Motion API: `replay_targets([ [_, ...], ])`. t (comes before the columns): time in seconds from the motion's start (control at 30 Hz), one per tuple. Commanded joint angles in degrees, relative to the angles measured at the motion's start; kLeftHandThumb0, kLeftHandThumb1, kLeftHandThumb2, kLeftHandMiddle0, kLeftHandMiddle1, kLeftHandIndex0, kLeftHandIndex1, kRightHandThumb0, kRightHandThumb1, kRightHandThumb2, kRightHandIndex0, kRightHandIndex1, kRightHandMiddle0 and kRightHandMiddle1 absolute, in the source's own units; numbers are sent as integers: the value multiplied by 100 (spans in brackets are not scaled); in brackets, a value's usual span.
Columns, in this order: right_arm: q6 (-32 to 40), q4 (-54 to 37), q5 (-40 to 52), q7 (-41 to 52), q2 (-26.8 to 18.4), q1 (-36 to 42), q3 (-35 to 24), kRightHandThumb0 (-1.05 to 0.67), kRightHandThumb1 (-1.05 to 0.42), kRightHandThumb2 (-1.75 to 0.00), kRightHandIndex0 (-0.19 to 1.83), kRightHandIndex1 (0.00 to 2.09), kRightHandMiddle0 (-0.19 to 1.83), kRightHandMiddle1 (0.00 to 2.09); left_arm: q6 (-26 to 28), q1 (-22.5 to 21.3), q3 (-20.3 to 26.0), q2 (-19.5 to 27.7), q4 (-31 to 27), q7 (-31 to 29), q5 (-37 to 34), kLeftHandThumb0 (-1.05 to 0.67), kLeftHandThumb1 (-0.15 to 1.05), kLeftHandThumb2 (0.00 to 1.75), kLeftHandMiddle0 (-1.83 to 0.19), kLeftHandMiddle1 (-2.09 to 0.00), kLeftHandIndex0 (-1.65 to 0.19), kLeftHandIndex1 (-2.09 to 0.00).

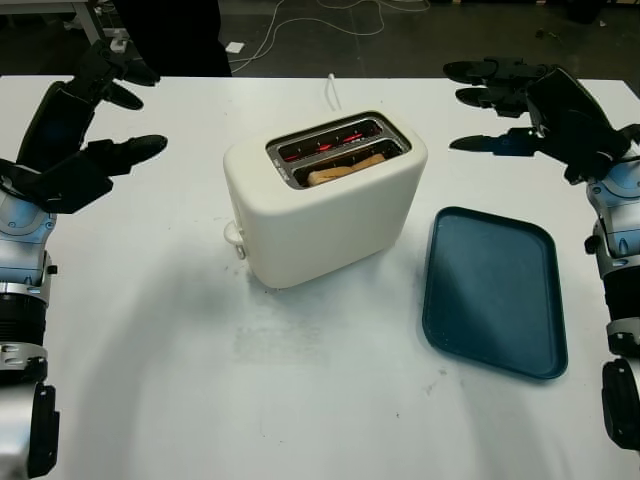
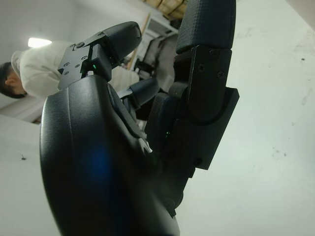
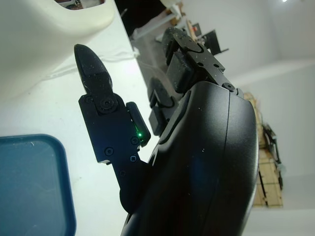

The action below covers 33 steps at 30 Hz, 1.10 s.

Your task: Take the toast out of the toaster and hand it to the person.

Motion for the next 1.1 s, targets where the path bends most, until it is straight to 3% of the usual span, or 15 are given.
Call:
replay_targets([
  [0.0, 2, 0, 69, 6, 30, -39, -22, -41, -75, 0, 51, 0, 50, 0, -61, 33, 2, 71, -29, 33, 41, -105, 92, 29, 0, -148, 0, -128],
  [0.37, 30, 9, 113, 43, 48, -57, -31, -34, -74, 0, 49, 0, 49, 0, -80, 6, 6, 56, 35, 10, 6, -105, 92, 29, 0, -148, 0, -128],
  [1.07, -25, -9, 51, -1, 11, -14, -18, -41, -75, 0, 51, 1, 50, 0, 31, 74, 28, 49, -66, 4, -19, -105, 92, 29, 0, -147, 0, -128],
])
